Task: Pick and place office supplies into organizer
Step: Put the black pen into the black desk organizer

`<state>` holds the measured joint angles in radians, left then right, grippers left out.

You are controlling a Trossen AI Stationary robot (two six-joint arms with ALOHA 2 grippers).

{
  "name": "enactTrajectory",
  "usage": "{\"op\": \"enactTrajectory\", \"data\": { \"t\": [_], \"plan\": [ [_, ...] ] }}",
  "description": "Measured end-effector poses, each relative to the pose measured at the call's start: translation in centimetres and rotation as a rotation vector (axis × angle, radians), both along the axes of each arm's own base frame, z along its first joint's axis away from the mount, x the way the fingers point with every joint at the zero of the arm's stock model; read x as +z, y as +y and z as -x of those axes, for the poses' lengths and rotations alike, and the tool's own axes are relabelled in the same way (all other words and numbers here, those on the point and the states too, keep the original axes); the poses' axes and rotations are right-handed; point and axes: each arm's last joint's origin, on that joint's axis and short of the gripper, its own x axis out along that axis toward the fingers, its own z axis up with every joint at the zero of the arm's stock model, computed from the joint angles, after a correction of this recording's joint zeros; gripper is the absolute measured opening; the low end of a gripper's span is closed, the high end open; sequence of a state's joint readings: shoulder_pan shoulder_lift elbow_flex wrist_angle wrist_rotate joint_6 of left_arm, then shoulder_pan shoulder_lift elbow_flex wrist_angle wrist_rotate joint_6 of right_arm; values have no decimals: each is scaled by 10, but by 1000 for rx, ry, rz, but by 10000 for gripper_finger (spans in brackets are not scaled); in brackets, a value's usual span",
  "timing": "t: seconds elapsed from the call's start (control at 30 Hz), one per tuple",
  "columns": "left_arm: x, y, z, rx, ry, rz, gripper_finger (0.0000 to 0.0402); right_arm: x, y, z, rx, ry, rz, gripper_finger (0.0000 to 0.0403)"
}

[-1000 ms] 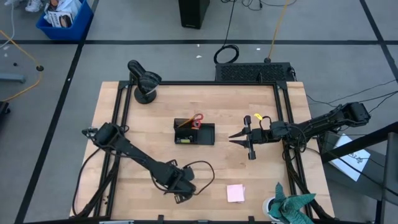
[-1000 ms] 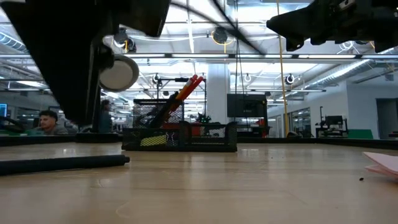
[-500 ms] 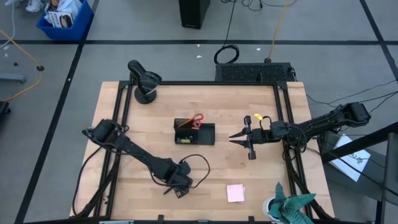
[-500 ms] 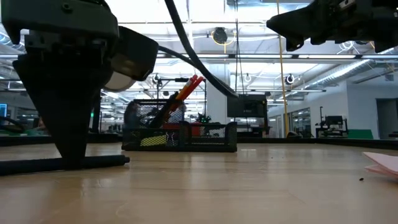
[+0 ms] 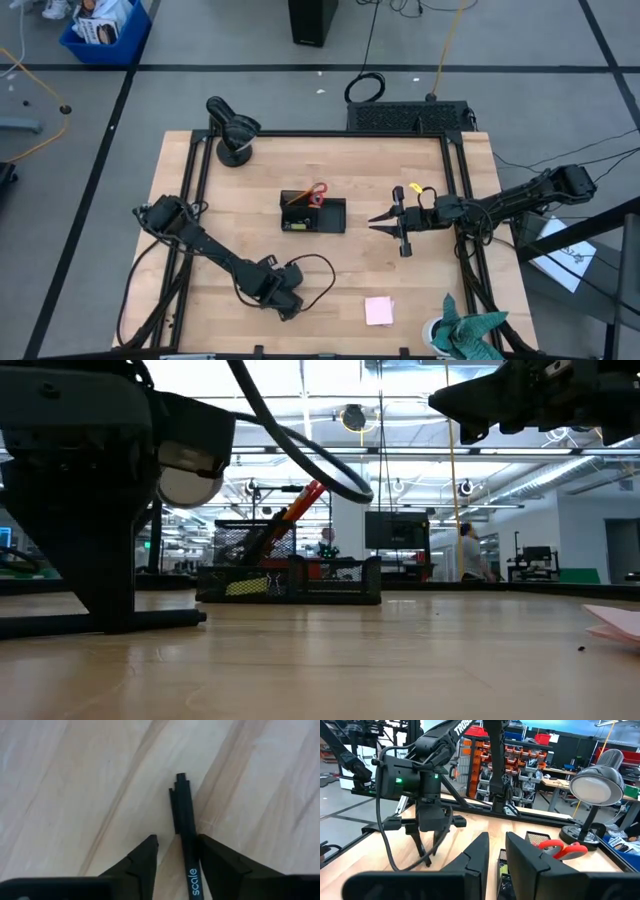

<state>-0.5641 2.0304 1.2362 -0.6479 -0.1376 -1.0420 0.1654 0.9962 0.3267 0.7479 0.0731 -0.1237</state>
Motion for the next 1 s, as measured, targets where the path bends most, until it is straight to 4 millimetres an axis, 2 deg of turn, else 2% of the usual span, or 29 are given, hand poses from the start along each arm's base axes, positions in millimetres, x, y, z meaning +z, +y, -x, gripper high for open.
{"op": "enactTrajectory", "data": {
  "t": [0.17, 0.47, 0.7, 1.0],
  "plan": [
    [-1, -6, 3, -28, -39, -57, 103, 0, 0, 0, 0, 1, -7, 59],
    [-1, -10, -6, -69, -166, -86, 12, 0, 0, 0, 0, 6, -11, 59],
    [-3, -12, -9, -108, -224, -125, 41, 1, 0, 0, 0, -9, -11, 59],
    [-2, -14, -12, -99, -278, -149, 14, 2, 0, 0, 1, -12, -69, 59]
  ]
}}
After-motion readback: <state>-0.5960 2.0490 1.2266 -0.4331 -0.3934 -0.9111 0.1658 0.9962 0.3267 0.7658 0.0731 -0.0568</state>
